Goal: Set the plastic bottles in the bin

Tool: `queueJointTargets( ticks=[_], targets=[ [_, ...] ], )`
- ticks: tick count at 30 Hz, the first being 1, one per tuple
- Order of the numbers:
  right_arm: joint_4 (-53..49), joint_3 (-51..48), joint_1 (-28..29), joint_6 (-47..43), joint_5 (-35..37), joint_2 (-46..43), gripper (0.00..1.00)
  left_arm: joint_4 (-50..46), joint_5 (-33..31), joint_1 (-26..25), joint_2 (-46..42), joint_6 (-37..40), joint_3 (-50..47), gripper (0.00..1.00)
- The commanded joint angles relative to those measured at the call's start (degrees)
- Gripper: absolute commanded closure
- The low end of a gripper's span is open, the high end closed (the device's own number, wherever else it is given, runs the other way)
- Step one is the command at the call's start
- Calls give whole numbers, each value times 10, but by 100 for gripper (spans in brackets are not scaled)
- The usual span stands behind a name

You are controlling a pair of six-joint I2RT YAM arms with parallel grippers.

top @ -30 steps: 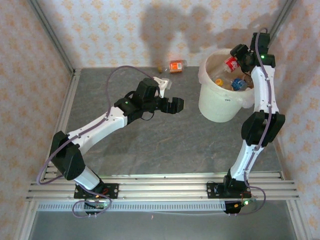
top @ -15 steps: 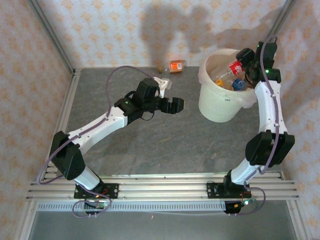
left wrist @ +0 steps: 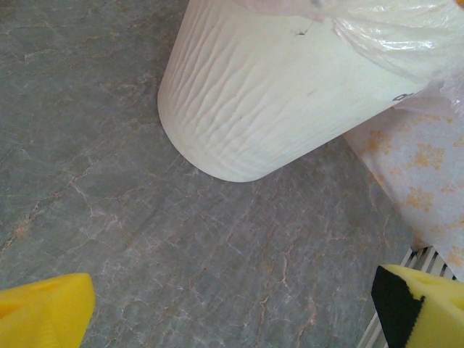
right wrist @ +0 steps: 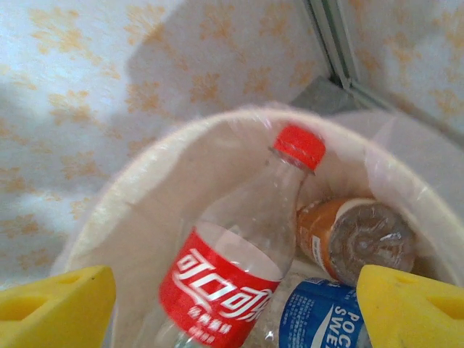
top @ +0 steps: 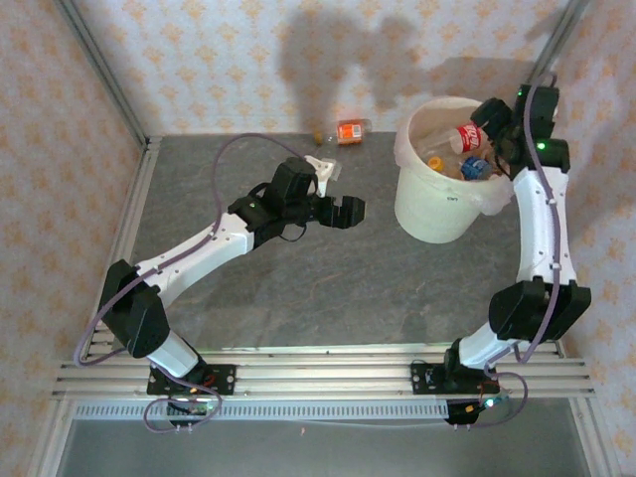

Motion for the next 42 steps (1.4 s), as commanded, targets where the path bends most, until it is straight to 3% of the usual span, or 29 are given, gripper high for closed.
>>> queueJointTargets(
  ticks=[1, 5, 9, 13, 18, 22, 26, 32, 36, 42],
  targets=[
    [-63, 46, -1, -62, 13, -16, 13, 13, -2, 4, 7, -2, 9, 0],
    [-31, 36, -1, -68, -27, -12, 9, 10, -51, 9, 18, -4, 19, 0],
    [22, 1, -1, -57, -80, -37, 1, -55, -124, 38, 70, -9, 91, 0],
    [69, -39, 23, -84, -144, -87, 1, -74, -148, 70, 126, -18, 144, 0],
    [105, -84, 107, -116, -169, -140, 1, -81, -161, 103, 163, -63, 173, 0],
    [106, -82, 216, -138, -151, -118, 1, -69, -230, 116, 137, -118, 130, 0],
    [124, -58, 327, -137, -46, -43, 1, -63, -302, 134, 93, -174, 68, 0],
    [177, 17, 396, -67, 31, 116, 1, -66, -365, 173, 43, -235, 10, 0],
    [223, 95, 397, -6, 87, 240, 1, -58, -373, 187, 50, -252, 13, 0],
    [225, 287, 369, 79, 104, 460, 1, -36, -361, 193, 119, -239, 87, 0]
  ],
)
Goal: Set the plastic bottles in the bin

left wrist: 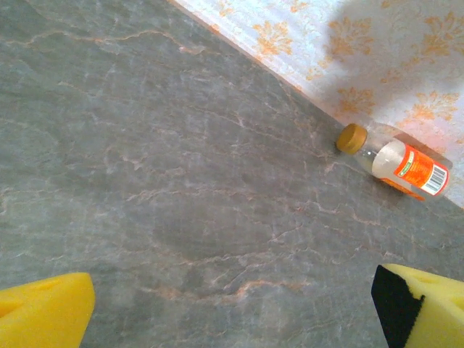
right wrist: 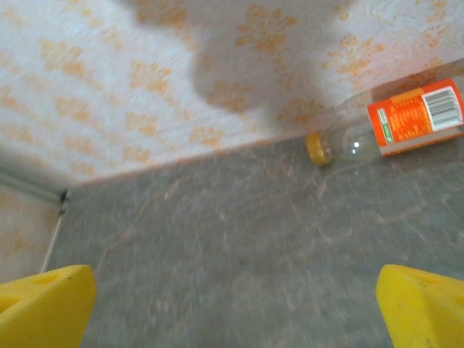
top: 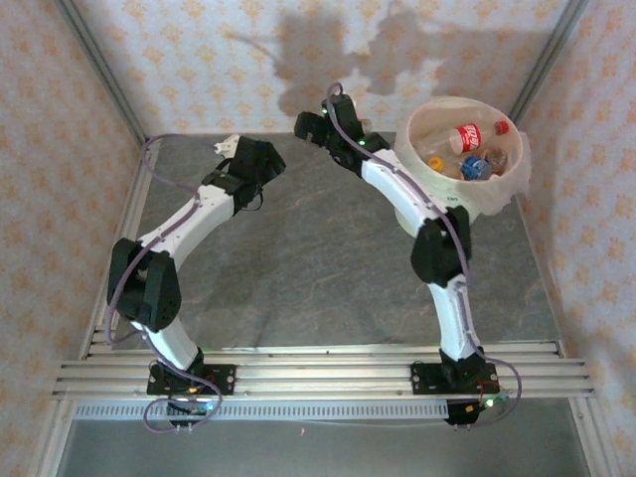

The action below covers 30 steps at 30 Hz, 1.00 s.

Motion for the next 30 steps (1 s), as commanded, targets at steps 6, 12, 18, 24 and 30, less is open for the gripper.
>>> queueJointTargets(
  ticks=[6, 12, 18, 24, 30],
  targets=[
    [5, 284, -45, 63, 53, 240, 0, 55, -12, 3, 102, 11, 110, 0],
    [76, 263, -71, 78, 76, 276, 0, 154, 20, 6, 188, 34, 146, 0],
    [88, 267, -101, 78, 87, 304, 0, 196, 87, 7, 299, 68, 247, 0],
    [97, 271, -125, 64, 79, 326, 1, 143, 141, 9, 421, 97, 413, 0],
    [152, 306, -161, 94, -41, 371, 1, 105, 184, 13, 513, 117, 552, 0]
  ],
)
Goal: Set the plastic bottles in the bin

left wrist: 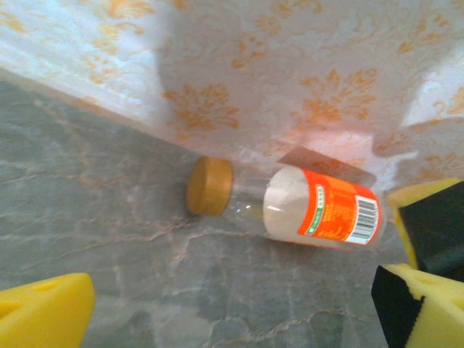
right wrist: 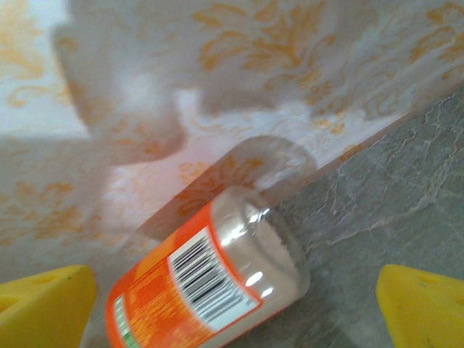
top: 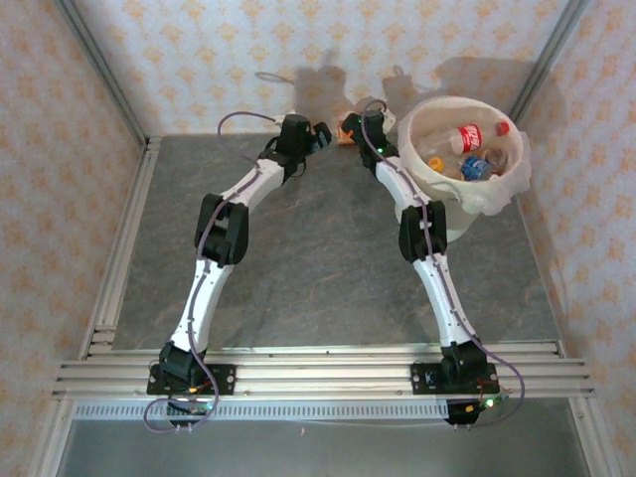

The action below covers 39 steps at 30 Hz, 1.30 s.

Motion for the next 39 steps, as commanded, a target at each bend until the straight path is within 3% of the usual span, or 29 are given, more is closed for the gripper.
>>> queueJointTargets(
  ticks=[1, 12, 18, 23, 26, 31, 36, 39],
  targets=[
    [62, 36, -18, 12, -81, 26, 1, -37, 36, 6, 29, 27, 76, 0],
    [189, 63, -21, -27, -198, 78, 1, -29, 70, 23, 154, 18, 217, 0],
    [147, 62, -7, -90, -282, 59, 1, -44, 81, 38, 171, 11, 237, 0],
    [82, 54, 22, -173, -374, 31, 1, -123, 81, 52, 148, -20, 233, 0],
    [49, 50, 45, -235, -396, 15, 1, -132, 98, 65, 96, -61, 181, 0],
    [35, 49, 63, -263, -431, 3, 1, -14, 90, 86, -33, -123, -30, 0],
    [7, 53, 86, -327, -467, -3, 1, -34, 101, 103, -59, -154, -68, 0],
    [-20, 50, 105, -376, -478, -12, 1, 2, 104, 112, -78, -174, -113, 0]
  ],
)
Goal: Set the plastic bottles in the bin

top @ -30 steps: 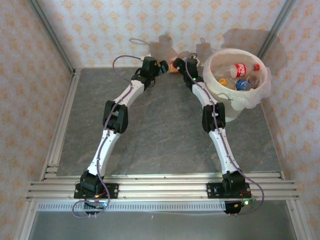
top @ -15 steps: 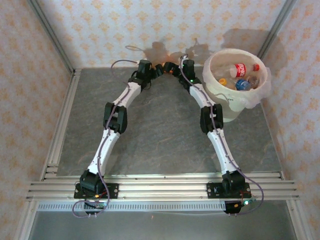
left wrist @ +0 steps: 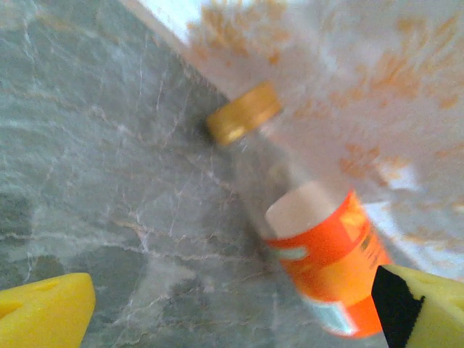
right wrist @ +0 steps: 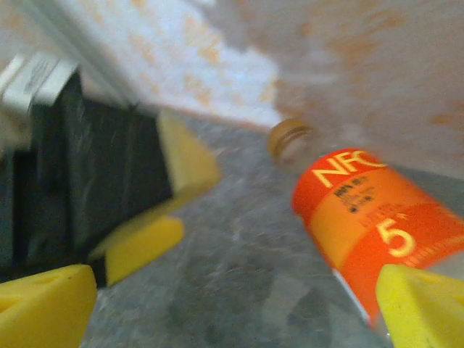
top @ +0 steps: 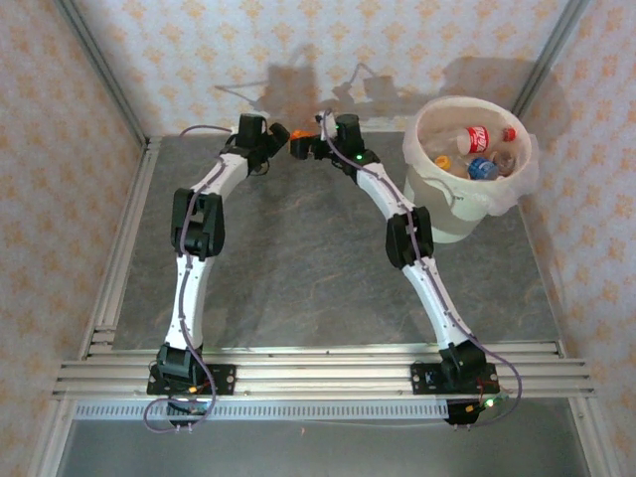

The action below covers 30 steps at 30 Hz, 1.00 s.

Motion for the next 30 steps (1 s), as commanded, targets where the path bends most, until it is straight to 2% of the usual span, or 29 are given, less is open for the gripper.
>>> queueJointTargets(
  ticks=[1, 4, 6, 8, 10, 12, 18, 21, 23, 26, 30],
  targets=[
    [-47, 11, 34, -79, -60, -31, 1, 54, 3, 1, -43, -42, -40, 0],
    [-10, 9, 34, -40, -74, -38, 1, 29, 0, 4, -40, -31, -30, 0],
    [19, -2, 30, -8, -42, -47, 1, 4, -2, 4, -35, -28, -18, 0],
    [60, -24, 19, 58, 10, -56, 1, -8, -7, 5, -37, -31, -20, 0],
    [121, -40, -3, 160, 25, -58, 1, -10, -10, 5, -41, -36, -27, 0],
    [150, -43, -18, 223, 21, -53, 1, -9, -7, 6, -40, -39, -26, 0],
    [101, -46, -23, 244, 68, -40, 1, -33, 13, 5, -21, -50, 1, 0],
    [124, -45, -23, 279, 70, -26, 1, -45, 9, 4, -17, -56, 1, 0],
    [159, -44, -22, 292, 44, -23, 1, -54, 3, 5, -15, -58, 3, 0],
    [160, -39, -18, 250, 6, -37, 1, -61, -6, 5, -14, -59, 7, 0],
    [127, -99, -21, 204, 74, -91, 1, -51, 7, 11, -6, -26, 30, 0]
  ],
)
